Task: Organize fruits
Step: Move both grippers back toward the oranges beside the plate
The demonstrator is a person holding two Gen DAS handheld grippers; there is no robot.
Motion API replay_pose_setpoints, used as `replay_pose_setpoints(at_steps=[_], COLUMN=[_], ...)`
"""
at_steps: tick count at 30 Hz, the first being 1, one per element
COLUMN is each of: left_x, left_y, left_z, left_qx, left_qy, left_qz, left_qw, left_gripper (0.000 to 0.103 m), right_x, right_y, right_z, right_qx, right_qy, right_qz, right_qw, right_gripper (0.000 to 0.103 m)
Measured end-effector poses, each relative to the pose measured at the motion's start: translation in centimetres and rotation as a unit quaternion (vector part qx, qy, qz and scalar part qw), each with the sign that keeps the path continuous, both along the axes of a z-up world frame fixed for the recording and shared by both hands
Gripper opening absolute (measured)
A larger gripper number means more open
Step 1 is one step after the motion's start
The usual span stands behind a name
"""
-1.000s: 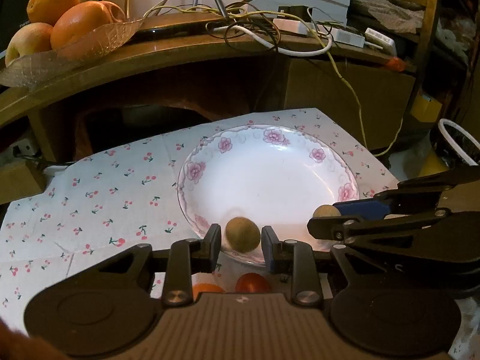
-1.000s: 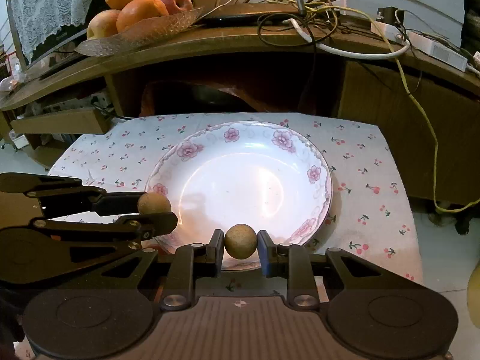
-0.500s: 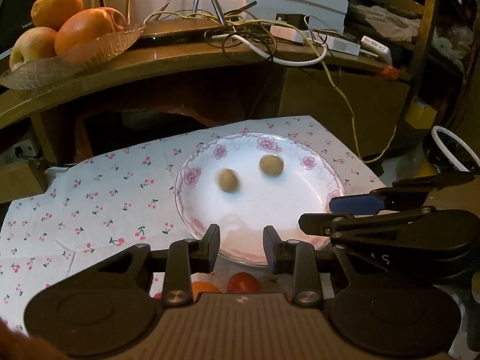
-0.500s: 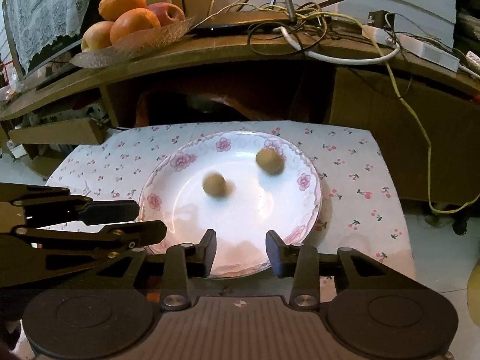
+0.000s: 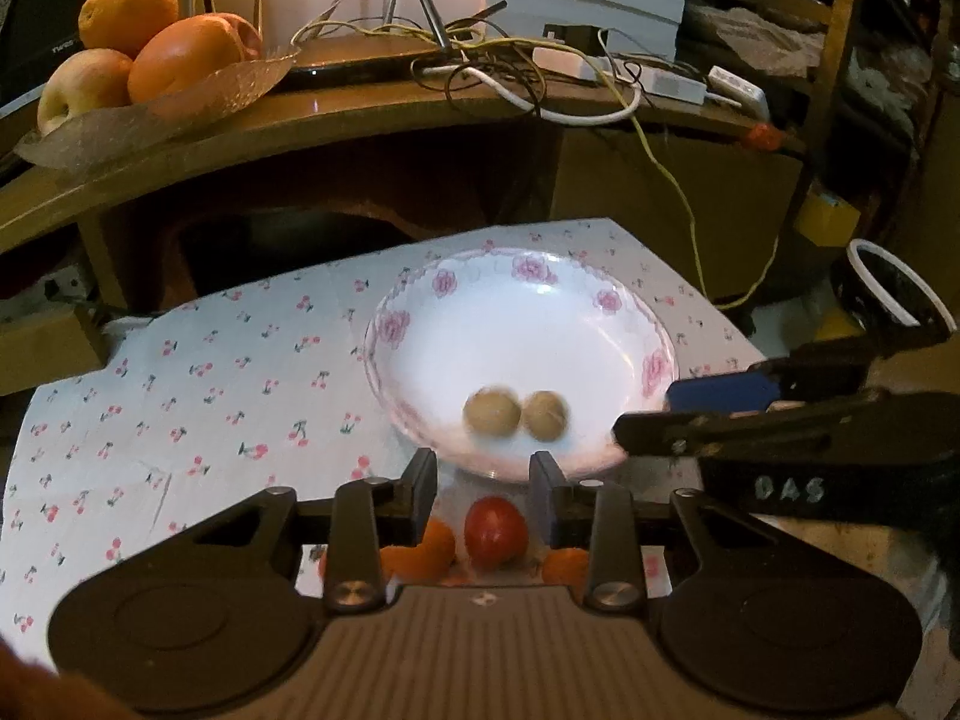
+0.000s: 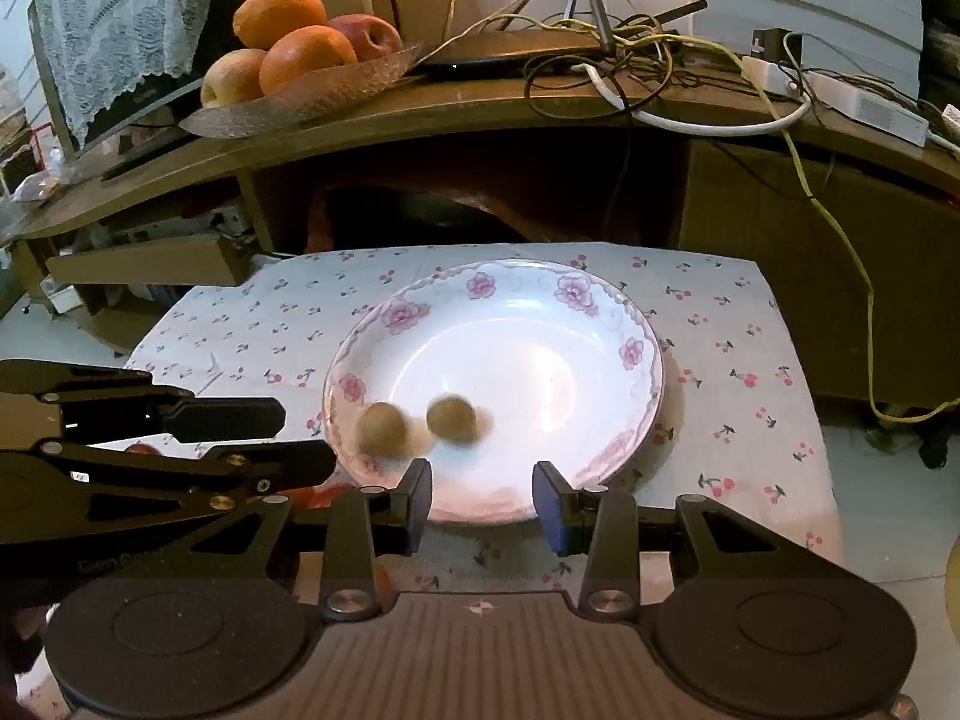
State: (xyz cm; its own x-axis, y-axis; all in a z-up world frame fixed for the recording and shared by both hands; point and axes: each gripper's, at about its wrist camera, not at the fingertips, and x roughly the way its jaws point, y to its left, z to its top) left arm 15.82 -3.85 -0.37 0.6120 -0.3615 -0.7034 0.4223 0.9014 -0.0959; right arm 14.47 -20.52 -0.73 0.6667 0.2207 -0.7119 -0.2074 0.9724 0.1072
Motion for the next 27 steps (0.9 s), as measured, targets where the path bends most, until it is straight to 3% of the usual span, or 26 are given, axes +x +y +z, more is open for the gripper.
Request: replay_pose_setpoints(at_steps=[20, 27], left_x=[-3.7, -4.6], left_y=[3.1, 2.9], left_z=[-0.9, -1.9], left_qx=[0.027, 0.034], left_qy=[0.009, 0.022], left_qz=[-0.029, -0.045], left_qw=[0.9991, 0.9982], left_gripper=[0.043, 0.044], right_x=[-2.4, -2.7], right_y=[2.4, 3.3], right_z=[-0.9, -1.6], right_qx=[-0.010, -0.018], right_qy=[0.028, 0.035], right_qz=[0.072, 0.093], right_qw=[0.997, 0.995], right_gripper=[0.041, 0.047])
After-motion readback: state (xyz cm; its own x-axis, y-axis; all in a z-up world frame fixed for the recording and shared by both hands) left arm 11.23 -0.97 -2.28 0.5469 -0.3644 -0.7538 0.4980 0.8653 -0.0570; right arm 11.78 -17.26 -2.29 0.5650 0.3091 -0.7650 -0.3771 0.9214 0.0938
